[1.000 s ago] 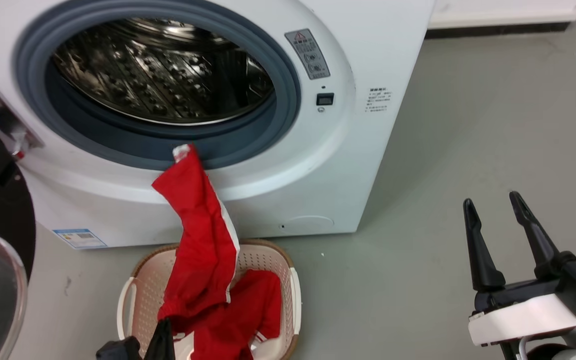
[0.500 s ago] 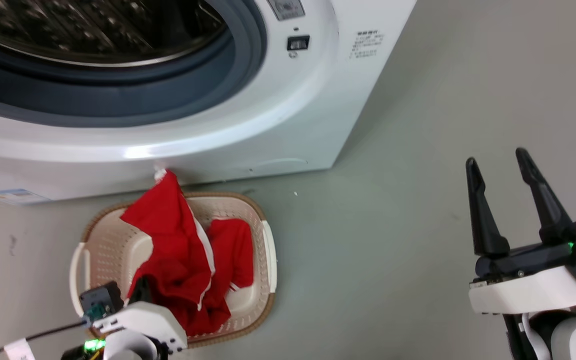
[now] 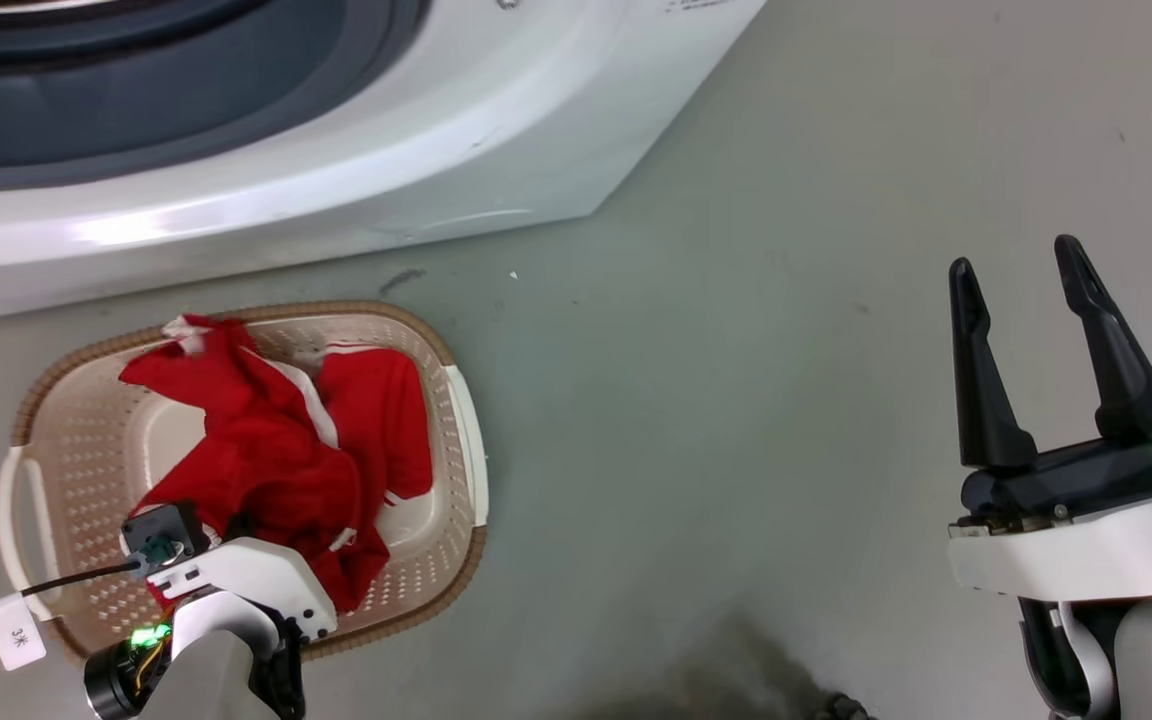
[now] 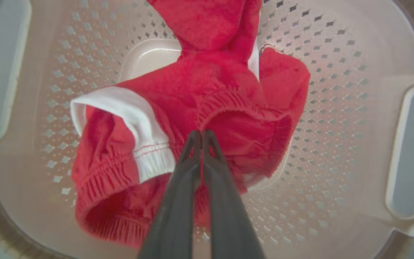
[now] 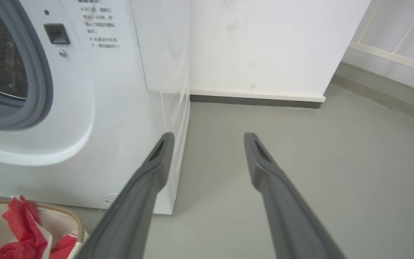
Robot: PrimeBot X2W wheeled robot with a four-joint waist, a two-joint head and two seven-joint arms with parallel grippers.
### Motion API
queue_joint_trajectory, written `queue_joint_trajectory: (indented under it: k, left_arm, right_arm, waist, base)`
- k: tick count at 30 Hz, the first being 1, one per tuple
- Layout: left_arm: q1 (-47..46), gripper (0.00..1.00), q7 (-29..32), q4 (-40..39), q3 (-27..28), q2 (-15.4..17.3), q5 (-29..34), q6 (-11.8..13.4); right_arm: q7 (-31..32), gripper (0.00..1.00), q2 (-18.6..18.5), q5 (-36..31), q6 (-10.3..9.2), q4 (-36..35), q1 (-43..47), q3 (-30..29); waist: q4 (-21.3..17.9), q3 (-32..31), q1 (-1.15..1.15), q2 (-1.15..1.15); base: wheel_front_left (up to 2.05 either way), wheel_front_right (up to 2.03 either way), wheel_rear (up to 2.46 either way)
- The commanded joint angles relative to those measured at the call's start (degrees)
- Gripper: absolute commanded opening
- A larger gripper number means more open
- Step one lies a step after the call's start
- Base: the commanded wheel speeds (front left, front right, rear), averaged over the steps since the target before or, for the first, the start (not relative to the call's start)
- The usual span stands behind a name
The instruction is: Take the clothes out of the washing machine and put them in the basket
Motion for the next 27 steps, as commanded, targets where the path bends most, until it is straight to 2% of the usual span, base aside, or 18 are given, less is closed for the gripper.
queue_joint_trajectory:
  k: [1, 6, 8, 9, 10, 11, 20, 27]
  left_arm:
    - [-0.6, 0.0, -0.1, 0.6, 0.3, 0.2, 0.0, -0.1]
    - [-2.9, 0.01, -0.1, 4.6, 1.5, -0.3, -0.2, -0.4]
    - [-3.3, 0.34, -0.1, 5.6, 1.9, -0.5, -0.4, -0.6]
    - [-3.5, 0.47, -0.1, 6.0, 2.0, -0.6, -0.3, -0.8]
    - [-3.5, 0.8, -0.1, 6.5, 2.2, -0.7, -0.3, -0.9]
    - [-3.4, 1.0, -0.1, 6.9, 2.5, -0.9, -0.5, -1.1]
    - [2.2, 1.0, -0.1, 7.8, 4.4, -2.8, -1.0, -3.1]
    - [7.0, 1.0, -0.1, 3.2, 4.7, -3.5, 1.2, -5.0]
  right_arm:
    - [-0.3, 1.0, -0.1, 0.4, -0.04, 0.1, -1.1, 0.2]
    - [-1.0, 1.0, -0.1, 0.6, -0.04, 0.8, -1.7, 0.5]
    - [-1.0, 1.0, -0.2, 0.6, -0.04, 1.1, -2.0, 0.4]
    - [-1.1, 1.0, -0.2, 0.6, -0.04, 1.3, -2.0, 0.3]
    - [-1.1, 1.0, -0.2, 0.5, -0.04, 1.5, -2.1, 0.3]
    - [-1.1, 1.0, -0.2, 0.3, -0.04, 1.7, -2.1, 0.4]
    - [-0.4, 1.0, 0.1, -0.4, -0.04, 3.7, 0.2, 0.4]
    - [0.7, 1.0, 0.6, -0.8, -0.04, 5.9, 2.7, 0.8]
  waist:
    - [-1.0, 1.2, -0.01, 0.0]
    - [-1.4, 2.3, -0.01, 0.0]
    - [-1.4, 2.4, -0.01, 0.0]
    - [-1.3, 2.3, -0.01, 0.0]
    - [-1.3, 2.0, -0.01, 0.0]
    - [-1.2, 1.6, -0.01, 0.0]
    - [1.0, -8.7, -0.01, 0.0]
    - [4.4, -17.9, -0.01, 0.0]
  base:
    - [0.0, 0.0, 0.0]
    - [0.0, 0.0, 0.0]
    - [0.0, 0.0, 0.0]
    - [0.0, 0.0, 0.0]
    - [0.0, 0.0, 0.0]
    - [0.0, 0.0, 0.0]
    - [0.0, 0.0, 0.0]
    - [0.0, 0.0, 0.0]
